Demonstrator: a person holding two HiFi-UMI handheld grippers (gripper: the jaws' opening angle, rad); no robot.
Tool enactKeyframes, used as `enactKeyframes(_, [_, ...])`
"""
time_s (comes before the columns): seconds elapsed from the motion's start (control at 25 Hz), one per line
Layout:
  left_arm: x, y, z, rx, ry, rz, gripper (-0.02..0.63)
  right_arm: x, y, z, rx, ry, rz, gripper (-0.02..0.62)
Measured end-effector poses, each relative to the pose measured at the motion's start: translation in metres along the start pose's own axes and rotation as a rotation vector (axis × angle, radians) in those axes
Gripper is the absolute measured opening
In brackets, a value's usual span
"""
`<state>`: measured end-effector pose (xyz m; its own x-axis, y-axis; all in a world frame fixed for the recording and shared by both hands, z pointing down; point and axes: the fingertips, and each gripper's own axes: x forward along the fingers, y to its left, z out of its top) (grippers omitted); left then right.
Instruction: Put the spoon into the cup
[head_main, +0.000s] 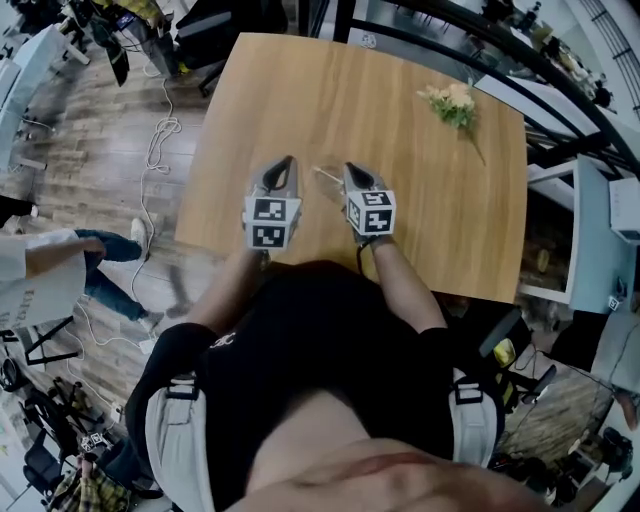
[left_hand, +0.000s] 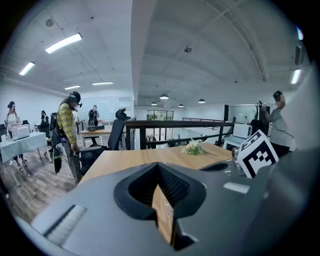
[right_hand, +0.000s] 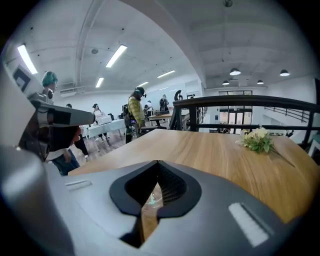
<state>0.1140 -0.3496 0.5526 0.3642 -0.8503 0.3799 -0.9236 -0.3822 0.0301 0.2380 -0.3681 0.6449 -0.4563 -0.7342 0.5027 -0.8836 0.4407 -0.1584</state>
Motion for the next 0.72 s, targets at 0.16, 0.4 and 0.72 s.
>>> enactKeyframes(0.16, [0.005, -0.004, 0.001, 0.000, -0.003, -0.012, 0.012, -0.008, -0.010, 0.014, -0.033, -0.041, -0.063, -0.002])
enactKeyframes(0.4, [0.007, -0.010, 0.007, 0.008, -0.025, -0.039, 0.012, -0.036, -0.011, 0.047, -0.084, -0.191, -0.120, -0.002])
enactKeyframes(0.72, [0.011, -0.026, 0.036, 0.010, -0.144, -0.067, 0.011, -0.096, -0.016, 0.109, -0.111, -0.431, -0.221, -0.003])
